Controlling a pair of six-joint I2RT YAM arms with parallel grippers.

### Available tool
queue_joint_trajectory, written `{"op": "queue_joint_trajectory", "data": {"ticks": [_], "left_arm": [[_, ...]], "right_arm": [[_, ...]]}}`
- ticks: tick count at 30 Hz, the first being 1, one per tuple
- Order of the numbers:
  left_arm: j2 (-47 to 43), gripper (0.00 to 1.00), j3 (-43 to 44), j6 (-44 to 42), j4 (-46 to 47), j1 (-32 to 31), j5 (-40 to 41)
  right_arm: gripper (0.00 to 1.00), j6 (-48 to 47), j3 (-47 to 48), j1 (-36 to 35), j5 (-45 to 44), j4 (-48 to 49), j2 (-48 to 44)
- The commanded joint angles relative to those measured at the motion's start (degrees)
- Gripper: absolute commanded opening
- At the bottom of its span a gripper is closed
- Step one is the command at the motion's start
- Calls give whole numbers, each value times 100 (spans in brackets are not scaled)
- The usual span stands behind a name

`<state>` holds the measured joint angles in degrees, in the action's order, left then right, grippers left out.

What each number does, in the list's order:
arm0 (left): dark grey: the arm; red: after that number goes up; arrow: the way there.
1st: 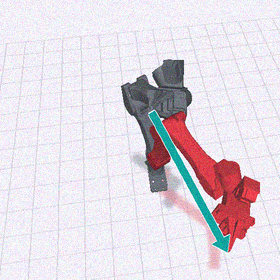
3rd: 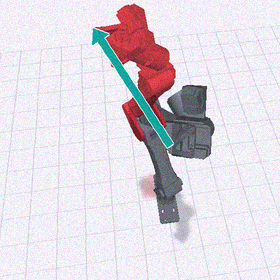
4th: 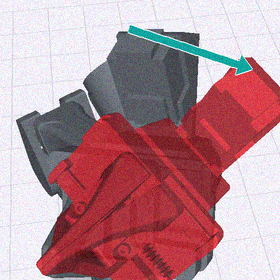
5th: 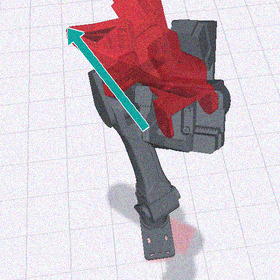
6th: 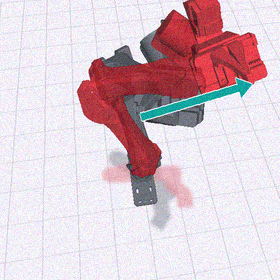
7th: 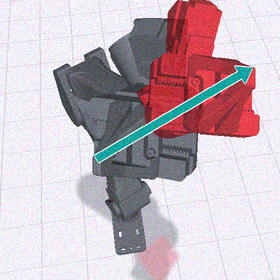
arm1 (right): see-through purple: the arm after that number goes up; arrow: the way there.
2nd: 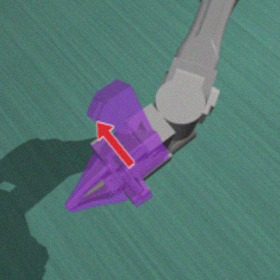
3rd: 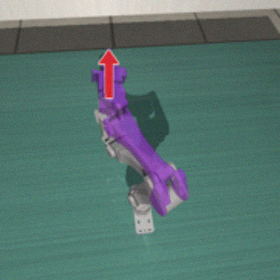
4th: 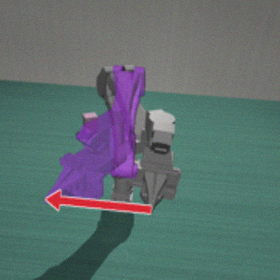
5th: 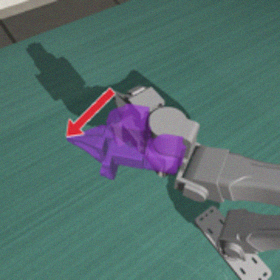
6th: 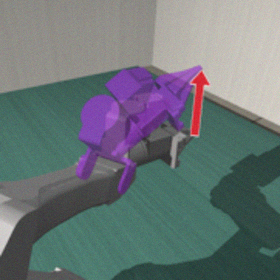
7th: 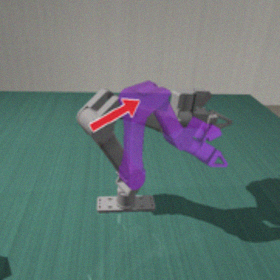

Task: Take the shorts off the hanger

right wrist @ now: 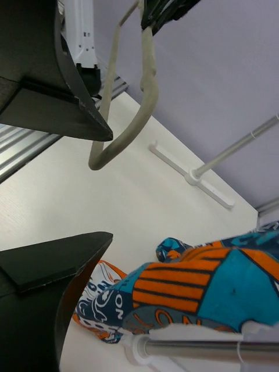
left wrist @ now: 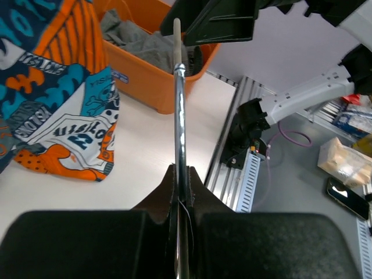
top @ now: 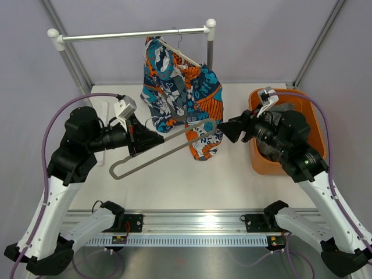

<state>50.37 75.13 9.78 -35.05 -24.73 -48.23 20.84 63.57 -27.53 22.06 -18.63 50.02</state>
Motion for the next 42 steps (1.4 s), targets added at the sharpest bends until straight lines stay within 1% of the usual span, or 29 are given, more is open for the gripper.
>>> {"op": "queue_joint_trajectory", "data": {"ticks": [1,2,5,6,8,11,12,14,15,17,18,20,22,23,26,29,30,32,35,37,42], "left_arm": [[-1,0,537,-248,-264,12,664],[17,0,607,-275,-344,3,996],[17,0,810,-249,-529,12,1464],[-1,0,836,-214,-573,12,1813],[-71,0,898,-144,-696,12,2088],[-150,0,924,15,-837,12,2930],[-142,0,968,50,-907,12,3455],[-71,0,1099,138,-1083,12,4029],[-45,0,1143,156,-1127,12,4475],[69,0,1292,217,-1188,12,4856],[122,0,1363,226,-1206,12,5319],[349,0,1504,261,-1224,12,5813],[569,0,1723,200,-1119,12,6034],[823,0,1915,191,-1101,21,6314],[1255,0,2241,86,-917,30,6675],[1808,0,2689,-90,-583,169,6773],[2123,0,2969,-134,-513,223,6826],[2371,0,3208,-169,-433,442,6809],[2688,0,3428,-214,-29,680,6678],[2950,0,3691,-231,138,759,6607],[3189,0,3886,-407,551,803,6528]], "right_arm": [[72,34,384,55,-843,-202,-54],[72,52,445,55,-1001,-263,-115],[75,25,516,55,-1239,-386,-282],[76,17,594,46,-1457,-509,-300],[77,-36,700,55,-1722,-667,-344],[78,-124,893,55,-2056,-905,-353],[78,-124,911,55,-2127,-949,-361],[79,-142,938,46,-2119,-949,-370],[79,-133,947,55,-2092,-967,-379],[79,-124,938,55,-2075,-949,-396],[79,-115,929,55,-2075,-940,-388],[79,-133,955,55,-2075,-940,-353],[79,-159,982,46,-2048,-940,-265],[79,-168,1043,55,-2005,-975,-212],[80,-203,1166,55,-1952,-1011,-54],[80,-265,1254,55,-1960,-1002,34],[80,-317,1280,46,-1969,-1011,60],[80,-361,1386,46,-1969,-1090,157],[81,-449,1413,55,-2022,-1116,210],[82,-502,1360,55,-2066,-1090,219],[82,-572,1263,55,-2110,-1011,219]]}}
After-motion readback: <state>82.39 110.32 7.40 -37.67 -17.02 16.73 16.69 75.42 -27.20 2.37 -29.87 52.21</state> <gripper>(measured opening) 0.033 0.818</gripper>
